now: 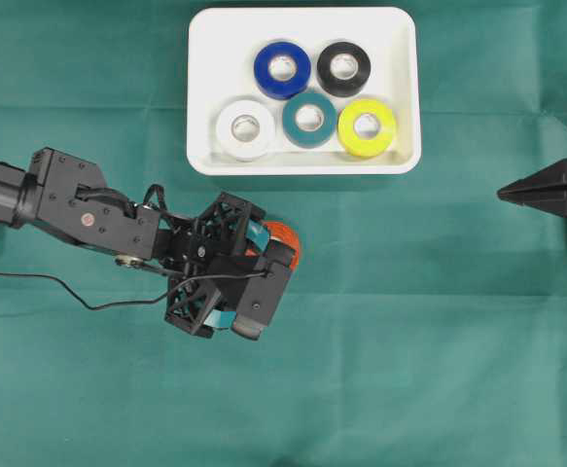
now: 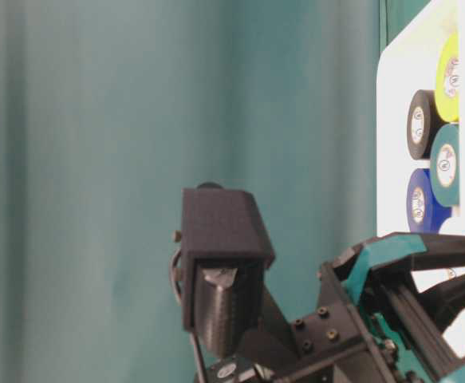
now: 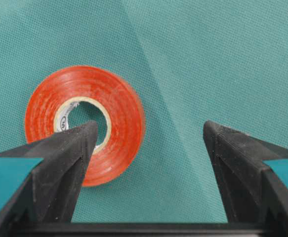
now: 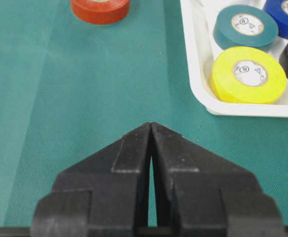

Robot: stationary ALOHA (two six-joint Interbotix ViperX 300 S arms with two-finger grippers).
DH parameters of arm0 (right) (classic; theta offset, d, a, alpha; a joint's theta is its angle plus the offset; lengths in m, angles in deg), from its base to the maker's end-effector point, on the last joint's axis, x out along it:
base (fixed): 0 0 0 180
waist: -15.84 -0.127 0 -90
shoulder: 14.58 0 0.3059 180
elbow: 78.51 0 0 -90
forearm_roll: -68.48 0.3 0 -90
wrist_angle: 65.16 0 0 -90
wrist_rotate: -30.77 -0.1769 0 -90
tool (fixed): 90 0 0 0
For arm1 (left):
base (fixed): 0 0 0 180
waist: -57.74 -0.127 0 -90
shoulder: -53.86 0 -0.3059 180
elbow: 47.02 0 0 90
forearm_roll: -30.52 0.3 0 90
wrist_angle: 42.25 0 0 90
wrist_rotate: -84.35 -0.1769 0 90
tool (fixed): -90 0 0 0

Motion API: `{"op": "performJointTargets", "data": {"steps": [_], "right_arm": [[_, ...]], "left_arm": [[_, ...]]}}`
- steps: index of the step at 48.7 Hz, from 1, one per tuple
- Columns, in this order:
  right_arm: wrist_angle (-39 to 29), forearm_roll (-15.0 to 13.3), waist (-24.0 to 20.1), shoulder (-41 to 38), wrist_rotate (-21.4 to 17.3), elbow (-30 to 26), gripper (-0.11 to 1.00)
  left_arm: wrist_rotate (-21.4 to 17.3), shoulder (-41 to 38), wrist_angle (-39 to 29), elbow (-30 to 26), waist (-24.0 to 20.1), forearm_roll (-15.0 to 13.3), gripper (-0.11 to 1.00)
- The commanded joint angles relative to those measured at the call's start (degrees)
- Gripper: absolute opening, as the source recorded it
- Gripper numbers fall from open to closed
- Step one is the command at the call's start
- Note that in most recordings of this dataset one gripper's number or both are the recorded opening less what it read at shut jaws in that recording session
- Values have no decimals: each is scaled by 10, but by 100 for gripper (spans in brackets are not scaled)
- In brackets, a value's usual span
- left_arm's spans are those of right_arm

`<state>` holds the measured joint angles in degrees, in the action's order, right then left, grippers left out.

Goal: Put the tape into the white case with the left arm.
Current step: 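Lower the left gripper and close it on the red tape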

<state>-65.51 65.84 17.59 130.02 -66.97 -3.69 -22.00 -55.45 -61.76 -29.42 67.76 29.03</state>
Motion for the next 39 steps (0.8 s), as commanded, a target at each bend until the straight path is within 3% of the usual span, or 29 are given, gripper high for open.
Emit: {"op": "performJointTargets", "data": {"steps": [1,39], "right_arm": [[6,-1,1,-3,-1,-5,-9],[7,-1,1,-4,-1,-4,-9]], "left_arm": [[-1,6,2,-13,2,1,87],[-2,-62,16,-25,-11,3,87]]}}
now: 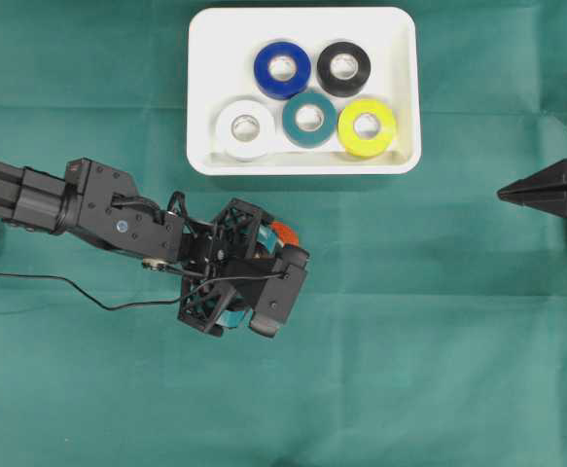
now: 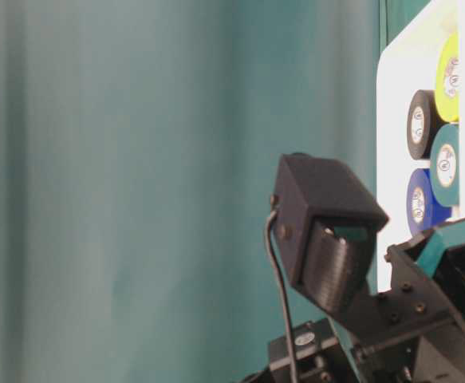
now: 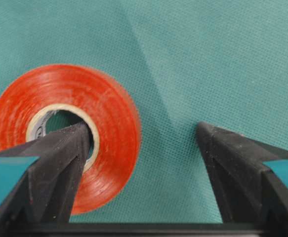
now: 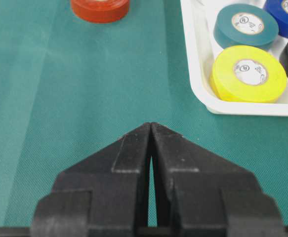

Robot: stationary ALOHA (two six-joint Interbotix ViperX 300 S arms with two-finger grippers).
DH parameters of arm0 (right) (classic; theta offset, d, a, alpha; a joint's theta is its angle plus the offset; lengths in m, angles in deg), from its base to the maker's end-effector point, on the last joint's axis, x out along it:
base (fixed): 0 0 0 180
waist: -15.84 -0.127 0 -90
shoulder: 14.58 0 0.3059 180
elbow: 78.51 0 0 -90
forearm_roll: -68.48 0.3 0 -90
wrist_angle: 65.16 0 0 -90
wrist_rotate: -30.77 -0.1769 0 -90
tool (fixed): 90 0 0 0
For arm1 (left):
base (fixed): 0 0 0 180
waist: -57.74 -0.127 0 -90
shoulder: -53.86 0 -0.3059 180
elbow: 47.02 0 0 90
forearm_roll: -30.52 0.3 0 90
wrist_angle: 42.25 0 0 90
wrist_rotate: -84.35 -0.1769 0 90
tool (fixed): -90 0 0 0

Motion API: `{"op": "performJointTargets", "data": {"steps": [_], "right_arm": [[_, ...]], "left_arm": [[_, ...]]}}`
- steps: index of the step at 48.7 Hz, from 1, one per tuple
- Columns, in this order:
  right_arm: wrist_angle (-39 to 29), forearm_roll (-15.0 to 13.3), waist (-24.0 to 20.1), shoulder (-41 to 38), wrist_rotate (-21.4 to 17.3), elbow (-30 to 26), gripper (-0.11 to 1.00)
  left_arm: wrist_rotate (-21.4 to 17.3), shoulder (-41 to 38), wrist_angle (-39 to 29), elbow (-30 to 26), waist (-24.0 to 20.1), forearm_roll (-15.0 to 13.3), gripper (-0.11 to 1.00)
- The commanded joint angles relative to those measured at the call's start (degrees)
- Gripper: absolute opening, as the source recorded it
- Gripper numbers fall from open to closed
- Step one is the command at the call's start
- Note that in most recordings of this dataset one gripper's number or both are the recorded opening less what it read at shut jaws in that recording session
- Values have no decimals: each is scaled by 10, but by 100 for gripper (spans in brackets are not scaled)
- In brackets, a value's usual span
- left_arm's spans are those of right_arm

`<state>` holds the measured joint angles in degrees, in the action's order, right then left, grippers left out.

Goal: Put the tape into the white case with the left arm.
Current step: 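Lower the left gripper and close it on the red tape, then carry the red tape into the tray's upper-left corner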

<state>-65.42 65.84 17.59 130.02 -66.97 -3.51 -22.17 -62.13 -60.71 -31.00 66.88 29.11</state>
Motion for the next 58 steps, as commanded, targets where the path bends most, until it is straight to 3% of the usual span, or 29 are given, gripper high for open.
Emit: {"op": "performJointTargets", "data": {"steps": [1,9,13,16,22,24,38,58], "right_arm": [[6,-1,1,-4,-1,-6,-9],[7,-1,1,-4,-1,-6,-9],[6,-1,1,-4,-1,-6,-9],[6,-1,1,-4,-1,-6,-9],[6,-1,1,-4,-1,-6,-9],[6,-1,1,-3,-1,-6,-9],[6,-1,1,-4,-1,-6,-9],[6,-1,1,-4,-1,-6,-9]], "left_arm": [[0,4,5,-10,-4,1,87],[1,6,6,-10,-4,2,86],[1,8,6,-10,-3,1,79],[1,12,6,-10,-3,2,66],[0,25,6,-10,-3,2,31],[0,28,6,-10,-3,2,25],[2,39,-7,-11,-1,2,26],[3,128,-99,-19,14,2,26]]}}
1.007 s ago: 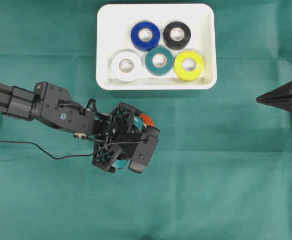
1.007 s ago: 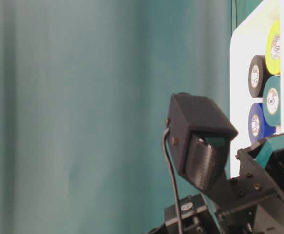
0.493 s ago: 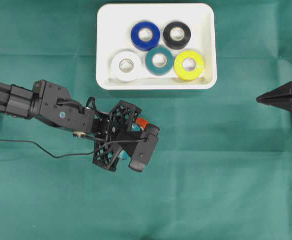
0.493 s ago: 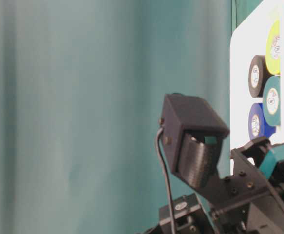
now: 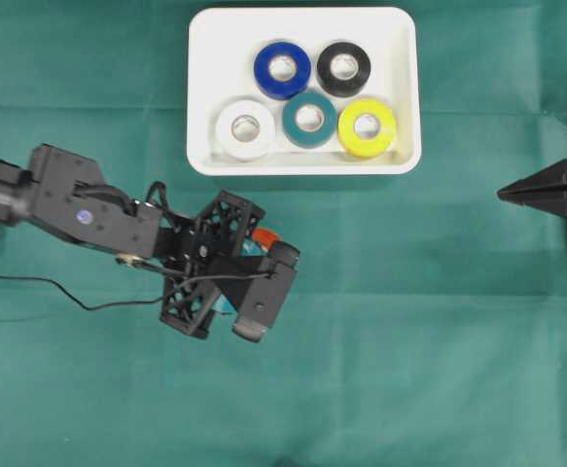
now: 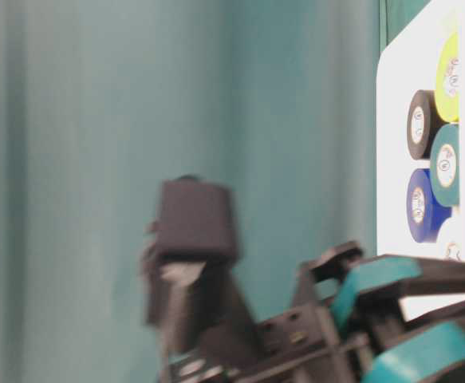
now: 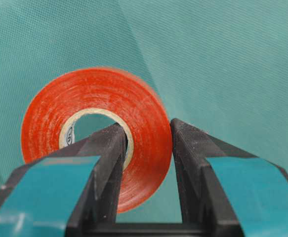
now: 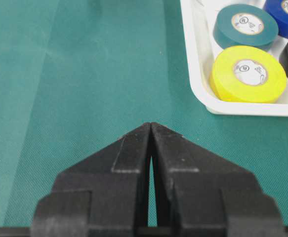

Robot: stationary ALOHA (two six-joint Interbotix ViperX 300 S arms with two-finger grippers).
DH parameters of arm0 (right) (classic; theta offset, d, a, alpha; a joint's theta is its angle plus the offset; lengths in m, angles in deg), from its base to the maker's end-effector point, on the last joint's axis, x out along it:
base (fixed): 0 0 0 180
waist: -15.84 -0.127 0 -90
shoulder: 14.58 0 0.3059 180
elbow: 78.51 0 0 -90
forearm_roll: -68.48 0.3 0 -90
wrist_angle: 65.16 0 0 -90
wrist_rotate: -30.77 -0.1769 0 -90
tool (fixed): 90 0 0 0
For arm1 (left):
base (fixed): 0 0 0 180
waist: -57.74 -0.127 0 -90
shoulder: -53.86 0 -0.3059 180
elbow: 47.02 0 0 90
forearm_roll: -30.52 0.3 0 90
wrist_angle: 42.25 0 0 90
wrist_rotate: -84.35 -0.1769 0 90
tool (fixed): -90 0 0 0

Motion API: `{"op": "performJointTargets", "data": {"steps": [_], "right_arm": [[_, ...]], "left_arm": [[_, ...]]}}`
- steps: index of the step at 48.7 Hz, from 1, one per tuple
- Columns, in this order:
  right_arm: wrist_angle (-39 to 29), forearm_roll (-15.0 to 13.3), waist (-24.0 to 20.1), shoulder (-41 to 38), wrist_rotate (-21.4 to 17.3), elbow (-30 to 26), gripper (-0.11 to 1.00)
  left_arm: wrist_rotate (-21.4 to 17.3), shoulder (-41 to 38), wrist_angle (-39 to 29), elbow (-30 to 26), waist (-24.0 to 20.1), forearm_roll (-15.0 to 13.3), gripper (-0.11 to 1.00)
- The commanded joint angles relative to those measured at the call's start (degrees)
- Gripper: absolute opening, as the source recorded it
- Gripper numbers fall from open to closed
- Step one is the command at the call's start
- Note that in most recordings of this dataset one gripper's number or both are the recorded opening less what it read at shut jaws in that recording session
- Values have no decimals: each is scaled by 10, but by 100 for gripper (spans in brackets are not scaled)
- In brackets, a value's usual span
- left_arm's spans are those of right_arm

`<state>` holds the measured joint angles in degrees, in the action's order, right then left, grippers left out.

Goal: Put the tape into the white case with the left arm.
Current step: 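Carry the red tape into the tray's upper-left corner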

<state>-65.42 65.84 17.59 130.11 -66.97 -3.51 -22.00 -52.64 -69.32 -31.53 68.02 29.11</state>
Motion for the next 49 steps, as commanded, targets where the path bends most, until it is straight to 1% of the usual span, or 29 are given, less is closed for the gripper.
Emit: {"op": "performJointTargets", "data": {"steps": [1,8,14,27,41,49], "right_arm": [[6,-1,1,-4,-1,-6,-9],[7,-2,1,-4,-1,-6,-9],[6,-1,1,-4,-1,-6,-9],[6,-1,1,-4,-1,-6,-9],[6,-1,1,-4,0,-6,-9],[6,-1,1,-4,-1,-6,-9]], "left_arm": [[0,36,-16,-13,3,2,26],[-2,46,-25,-11,-3,3,26],[-2,47,-25,-4,-23,3,26],[-3,57,-25,19,-97,3,26],[-4,58,-22,19,-167,3,26],[-4,54,-19,17,-218,3,26]]}}
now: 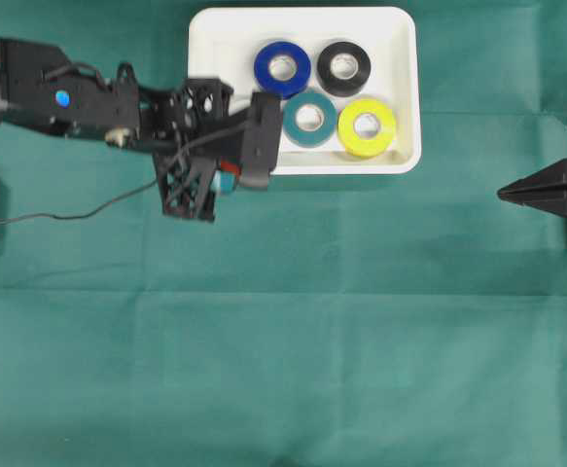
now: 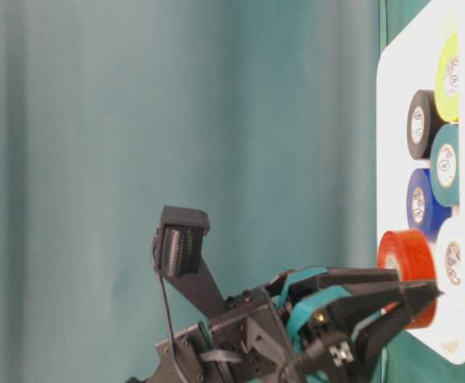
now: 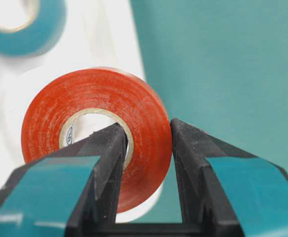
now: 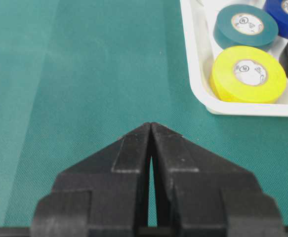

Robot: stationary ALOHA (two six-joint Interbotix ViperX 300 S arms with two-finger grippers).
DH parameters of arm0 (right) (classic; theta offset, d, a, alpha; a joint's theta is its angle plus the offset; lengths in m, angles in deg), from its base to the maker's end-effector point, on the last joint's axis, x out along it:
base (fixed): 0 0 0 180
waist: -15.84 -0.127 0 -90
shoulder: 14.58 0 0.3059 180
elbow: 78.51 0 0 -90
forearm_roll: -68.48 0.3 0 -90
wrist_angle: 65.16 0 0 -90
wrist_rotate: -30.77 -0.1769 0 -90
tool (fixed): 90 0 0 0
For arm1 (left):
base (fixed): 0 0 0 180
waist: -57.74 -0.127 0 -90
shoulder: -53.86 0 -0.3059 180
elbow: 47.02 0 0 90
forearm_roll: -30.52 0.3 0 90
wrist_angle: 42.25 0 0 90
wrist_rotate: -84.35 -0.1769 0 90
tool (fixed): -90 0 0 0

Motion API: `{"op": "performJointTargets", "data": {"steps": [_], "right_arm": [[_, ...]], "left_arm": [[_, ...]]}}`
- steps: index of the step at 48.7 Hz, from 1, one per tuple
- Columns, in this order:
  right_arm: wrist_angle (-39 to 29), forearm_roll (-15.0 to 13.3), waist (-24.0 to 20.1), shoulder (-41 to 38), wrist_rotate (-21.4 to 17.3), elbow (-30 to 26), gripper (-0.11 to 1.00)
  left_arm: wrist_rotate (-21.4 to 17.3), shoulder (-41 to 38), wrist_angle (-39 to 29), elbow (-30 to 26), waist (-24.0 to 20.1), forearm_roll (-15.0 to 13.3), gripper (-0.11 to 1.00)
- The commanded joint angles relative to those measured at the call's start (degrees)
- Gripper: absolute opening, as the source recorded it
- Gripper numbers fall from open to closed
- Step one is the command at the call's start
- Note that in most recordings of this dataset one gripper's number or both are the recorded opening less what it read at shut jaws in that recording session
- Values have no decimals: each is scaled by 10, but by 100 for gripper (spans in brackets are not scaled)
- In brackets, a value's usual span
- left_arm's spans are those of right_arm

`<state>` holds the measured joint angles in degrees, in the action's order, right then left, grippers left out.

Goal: Put the tape into the white case with the left arm.
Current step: 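Carry the red tape into the tray's upper-left corner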

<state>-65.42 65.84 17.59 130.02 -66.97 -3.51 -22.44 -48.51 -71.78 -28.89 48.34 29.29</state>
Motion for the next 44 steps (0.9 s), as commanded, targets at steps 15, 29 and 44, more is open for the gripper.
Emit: {"op": "performJointTargets", "data": {"steps": [15,29,44], "right_arm": [[6,-1,1,-3,-1,-6,-9],[6,-1,2,-3,-1,-6,-9],[6,-1,1,-3,0,-6,-9]], "left_arm": [[1,-5,31,-10,-96,1,26],[1,-23,55,-10,-137,1,26],[2,-31,63,-9,-141,1,26]]}}
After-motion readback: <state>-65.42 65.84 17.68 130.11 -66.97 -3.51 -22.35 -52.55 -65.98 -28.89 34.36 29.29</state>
